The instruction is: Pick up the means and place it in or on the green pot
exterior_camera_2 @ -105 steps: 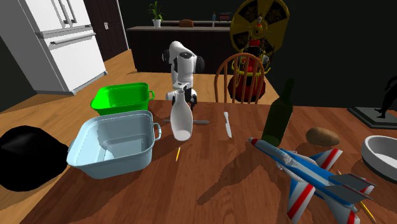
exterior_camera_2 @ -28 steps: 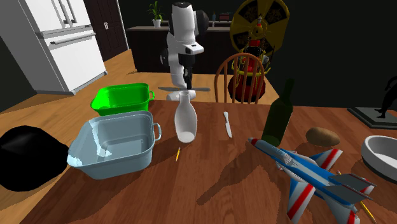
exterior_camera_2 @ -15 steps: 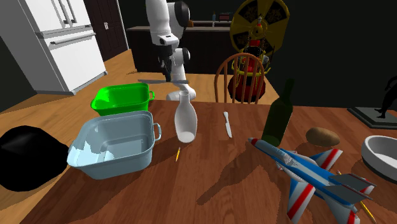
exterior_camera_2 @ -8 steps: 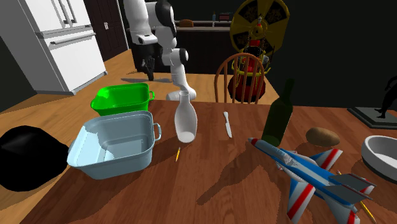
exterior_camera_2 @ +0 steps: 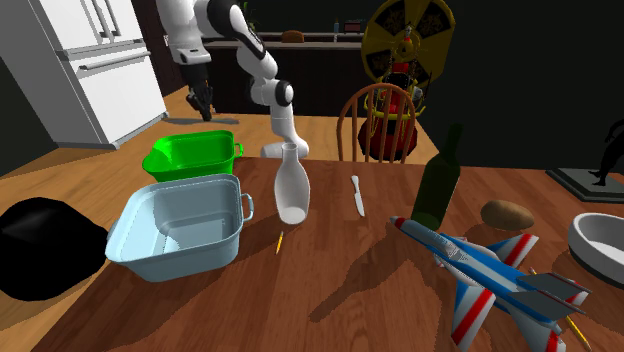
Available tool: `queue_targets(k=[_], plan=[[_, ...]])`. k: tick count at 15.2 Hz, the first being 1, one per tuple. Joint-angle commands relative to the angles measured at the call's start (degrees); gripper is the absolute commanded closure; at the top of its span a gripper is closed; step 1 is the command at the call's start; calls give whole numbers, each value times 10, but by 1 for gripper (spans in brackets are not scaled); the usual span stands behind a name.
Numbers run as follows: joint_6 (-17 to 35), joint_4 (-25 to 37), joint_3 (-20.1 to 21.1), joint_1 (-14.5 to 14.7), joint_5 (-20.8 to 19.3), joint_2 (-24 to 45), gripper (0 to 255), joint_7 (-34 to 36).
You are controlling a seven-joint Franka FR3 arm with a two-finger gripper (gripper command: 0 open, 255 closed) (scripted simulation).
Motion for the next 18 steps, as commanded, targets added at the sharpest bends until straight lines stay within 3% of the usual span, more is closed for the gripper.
queue_targets(k=[1, 4, 7, 9, 18], plan=[[-13, 37, -46, -28, 33, 39, 255, -59], [-46, 115, -108, -118, 121, 124, 255, -154], [10, 17, -80, -47, 39, 49, 255, -110], [38, -32, -58, -26, 3, 9, 255, -85], [130, -199, 14, -16, -75, -100, 255, -21]])
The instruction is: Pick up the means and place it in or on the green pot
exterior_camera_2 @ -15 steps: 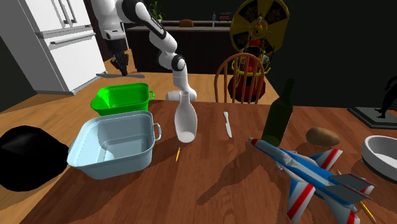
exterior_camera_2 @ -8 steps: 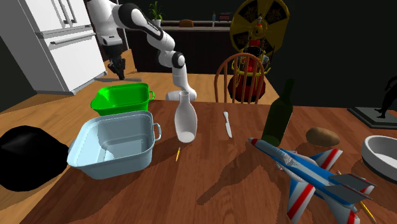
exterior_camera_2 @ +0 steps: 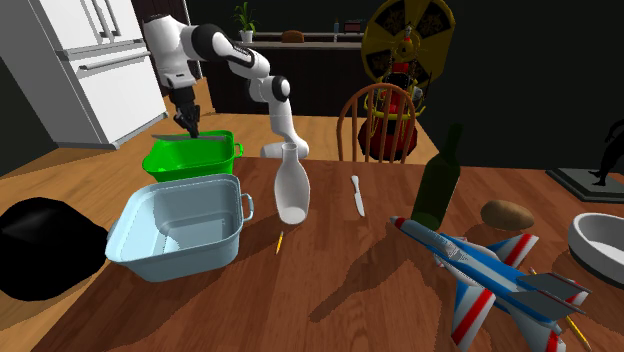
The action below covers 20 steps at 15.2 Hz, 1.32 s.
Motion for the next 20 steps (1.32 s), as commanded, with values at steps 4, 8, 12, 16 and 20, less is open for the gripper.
queue_targets(k=[4, 8, 12, 16, 20], plan=[[38, -67, 22, -5, -21, -37, 255, 20], [38, -67, 22, -5, -21, -37, 255, 20], [38, -67, 22, -5, -21, -37, 0, 20], [38, -67, 22, -5, -21, -37, 0, 20], [-29, 52, -22, 2, 19, 31, 0, -19]])
